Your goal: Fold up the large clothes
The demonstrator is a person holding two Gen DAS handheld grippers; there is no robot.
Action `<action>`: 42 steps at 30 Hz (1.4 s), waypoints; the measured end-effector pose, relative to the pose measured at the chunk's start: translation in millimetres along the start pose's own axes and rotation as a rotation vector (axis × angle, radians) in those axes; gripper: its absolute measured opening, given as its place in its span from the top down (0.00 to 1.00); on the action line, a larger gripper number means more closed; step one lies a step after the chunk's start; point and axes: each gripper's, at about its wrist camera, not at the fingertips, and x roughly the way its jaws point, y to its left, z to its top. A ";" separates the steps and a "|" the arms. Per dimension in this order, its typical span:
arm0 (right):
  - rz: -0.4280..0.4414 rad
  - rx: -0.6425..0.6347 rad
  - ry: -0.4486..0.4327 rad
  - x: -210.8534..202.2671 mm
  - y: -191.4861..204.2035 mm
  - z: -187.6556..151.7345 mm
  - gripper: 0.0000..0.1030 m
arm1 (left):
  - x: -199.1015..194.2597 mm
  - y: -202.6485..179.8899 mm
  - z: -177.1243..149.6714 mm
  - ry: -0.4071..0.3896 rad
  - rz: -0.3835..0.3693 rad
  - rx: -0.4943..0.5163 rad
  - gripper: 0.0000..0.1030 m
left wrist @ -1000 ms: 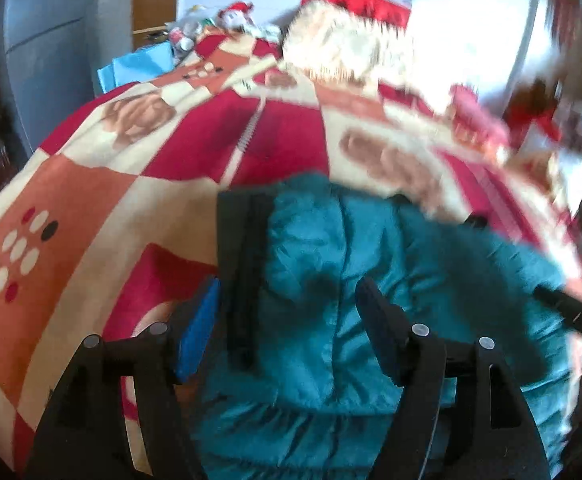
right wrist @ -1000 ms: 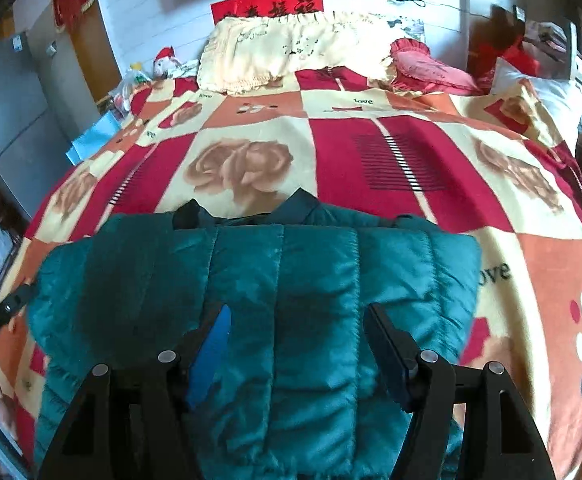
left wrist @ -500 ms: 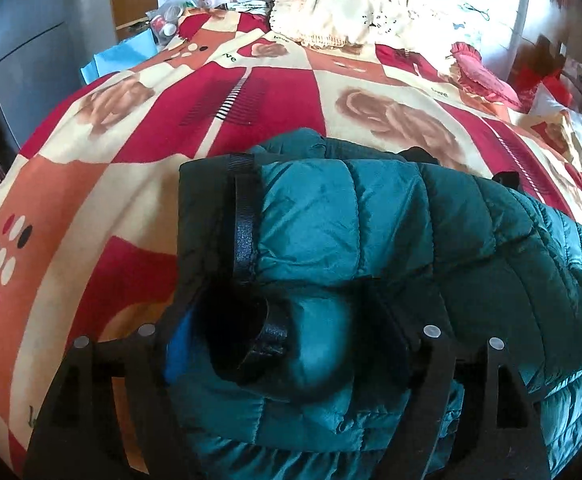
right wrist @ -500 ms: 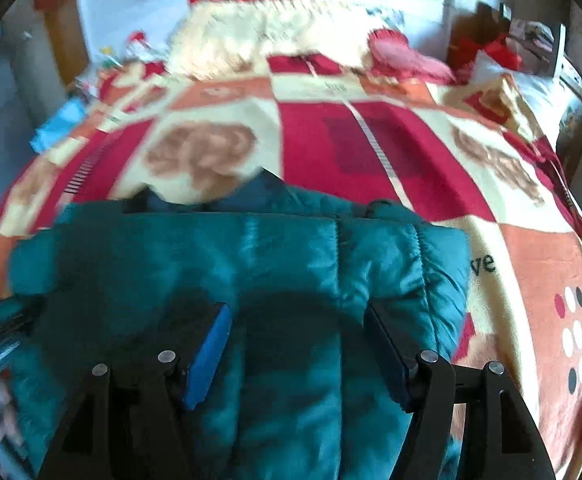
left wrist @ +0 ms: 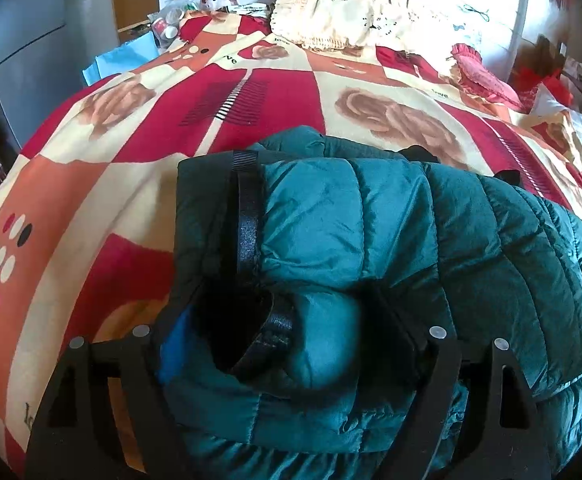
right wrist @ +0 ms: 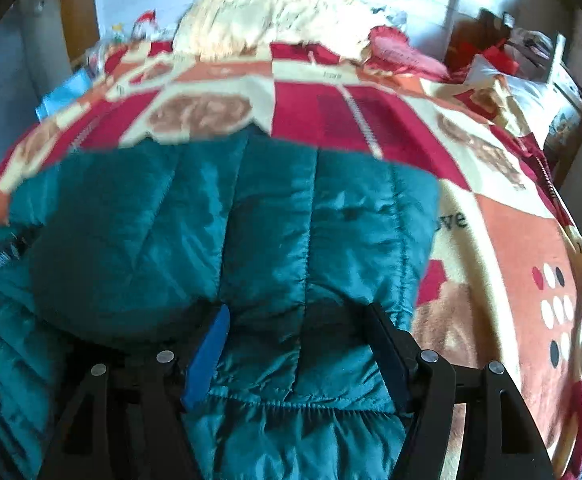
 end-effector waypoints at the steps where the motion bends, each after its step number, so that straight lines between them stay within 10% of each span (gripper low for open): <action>1: 0.000 0.015 -0.023 -4.8 -2.8 0.4 0.35 | 0.0 -0.5 -0.5 -0.004 0.002 0.000 0.20; 11: -0.009 0.119 0.064 40.3 -26.4 -7.6 0.26 | -7.1 0.0 -1.7 -0.006 -0.005 0.013 0.16; 42: 0.227 0.148 -0.042 -115.0 -30.3 -120.5 0.26 | -170.0 60.1 -125.4 -0.049 -0.054 0.021 0.16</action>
